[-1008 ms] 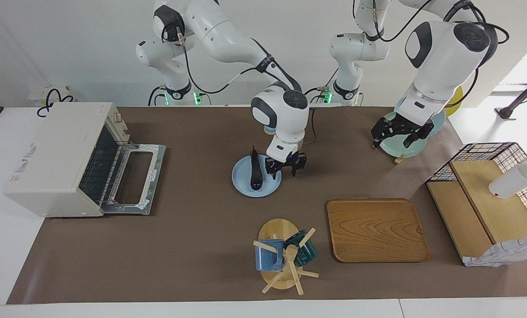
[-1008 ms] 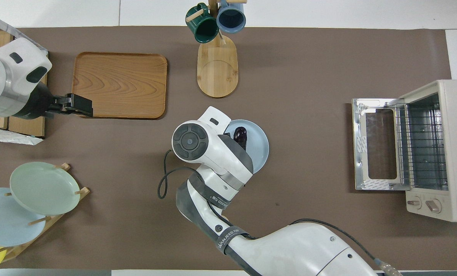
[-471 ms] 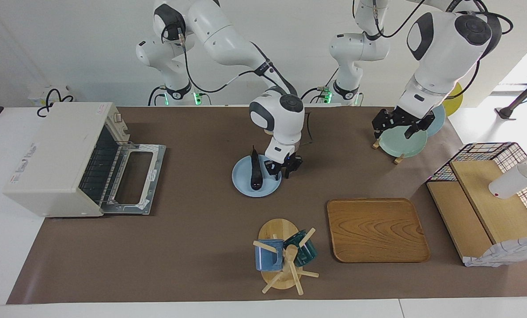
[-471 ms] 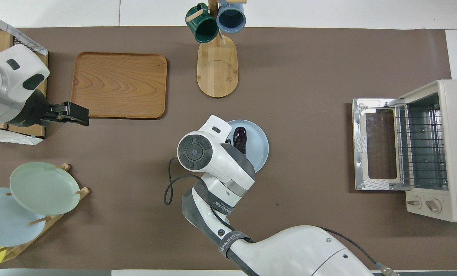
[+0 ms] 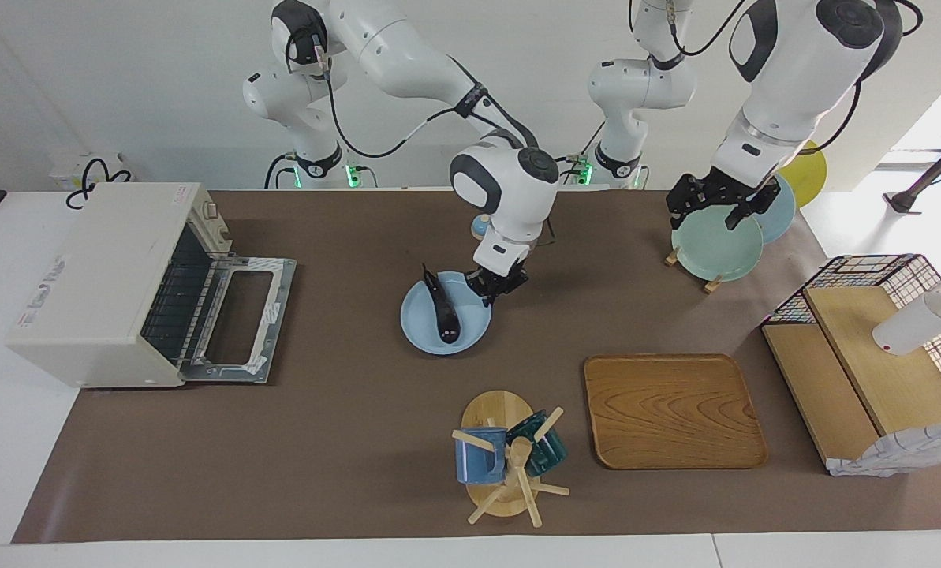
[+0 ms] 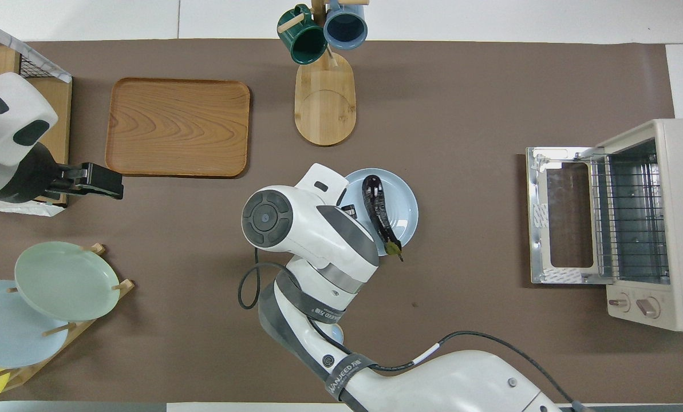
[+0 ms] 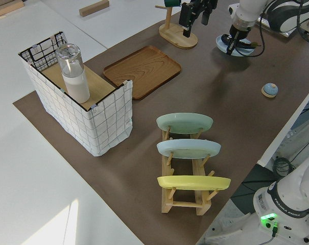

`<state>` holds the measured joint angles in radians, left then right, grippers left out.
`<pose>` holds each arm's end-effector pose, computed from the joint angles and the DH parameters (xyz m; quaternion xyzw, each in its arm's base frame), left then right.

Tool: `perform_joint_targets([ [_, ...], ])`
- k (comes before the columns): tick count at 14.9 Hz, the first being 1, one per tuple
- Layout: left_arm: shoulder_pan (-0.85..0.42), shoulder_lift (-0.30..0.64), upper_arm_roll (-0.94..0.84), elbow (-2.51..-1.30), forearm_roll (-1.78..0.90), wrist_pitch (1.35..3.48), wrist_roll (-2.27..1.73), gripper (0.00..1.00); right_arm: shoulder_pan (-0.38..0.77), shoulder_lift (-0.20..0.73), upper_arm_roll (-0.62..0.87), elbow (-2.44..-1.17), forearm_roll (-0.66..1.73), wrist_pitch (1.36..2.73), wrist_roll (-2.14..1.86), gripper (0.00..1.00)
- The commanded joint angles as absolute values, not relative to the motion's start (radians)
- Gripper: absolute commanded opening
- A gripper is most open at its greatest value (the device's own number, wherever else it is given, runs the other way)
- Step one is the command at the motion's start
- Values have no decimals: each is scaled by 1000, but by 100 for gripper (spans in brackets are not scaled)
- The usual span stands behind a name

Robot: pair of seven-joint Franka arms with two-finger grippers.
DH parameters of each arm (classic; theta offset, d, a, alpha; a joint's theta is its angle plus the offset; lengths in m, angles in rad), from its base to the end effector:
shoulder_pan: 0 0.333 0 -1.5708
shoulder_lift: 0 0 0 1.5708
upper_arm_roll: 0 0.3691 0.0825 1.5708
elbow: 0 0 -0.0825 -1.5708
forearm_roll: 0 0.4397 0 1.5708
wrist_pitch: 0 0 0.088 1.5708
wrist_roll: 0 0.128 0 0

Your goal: Put eggplant into oven

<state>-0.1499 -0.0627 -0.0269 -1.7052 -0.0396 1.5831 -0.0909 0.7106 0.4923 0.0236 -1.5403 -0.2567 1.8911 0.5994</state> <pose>0.5739 -0.1081 0.6244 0.9985 -0.0420 -0.0320 0.0148 0.5728 0.4816 0.3607 0.9845 0.1144 0.0148 0.1318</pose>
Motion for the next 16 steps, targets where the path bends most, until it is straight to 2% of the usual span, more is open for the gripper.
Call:
perform_joint_targets([
  [1,-149,-75,-34,-1720,-17,1574,-95,100,666,389,26,-1606,-282,1778,554,0],
  [5,-149,-54,-25,-1706,-17,1621,-92,100,508,73,26,-1998,-285,1882,442,0],
  [7,-146,-35,-25,-1672,-18,1603,-89,100,413,5,26,-2084,-285,1870,393,0],
  [9,-146,-50,-25,-1707,-18,1583,-86,100,346,-18,26,-2144,-320,1882,356,0],
  [16,-144,-52,-28,-1683,21,1543,-41,100,163,-17,25,-2161,-374,1908,103,0],
])
